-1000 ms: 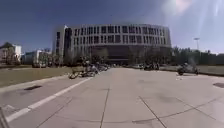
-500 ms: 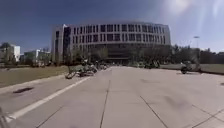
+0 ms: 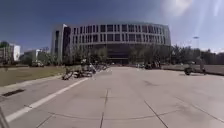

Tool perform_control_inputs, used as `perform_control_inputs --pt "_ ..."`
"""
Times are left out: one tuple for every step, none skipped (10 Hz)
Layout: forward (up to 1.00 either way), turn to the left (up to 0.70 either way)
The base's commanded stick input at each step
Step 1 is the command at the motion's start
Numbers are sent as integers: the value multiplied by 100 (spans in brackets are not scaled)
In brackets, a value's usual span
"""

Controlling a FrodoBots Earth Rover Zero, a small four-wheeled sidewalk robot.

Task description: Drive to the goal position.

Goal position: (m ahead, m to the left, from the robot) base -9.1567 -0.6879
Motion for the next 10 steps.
perform_control_inputs --pt "70 0" --pt "70 0" --pt "70 0" --pt "70 0" --pt "70 0" --pt "70 0" --pt "70 0" --pt "70 0" --pt "70 0" --pt "70 0"
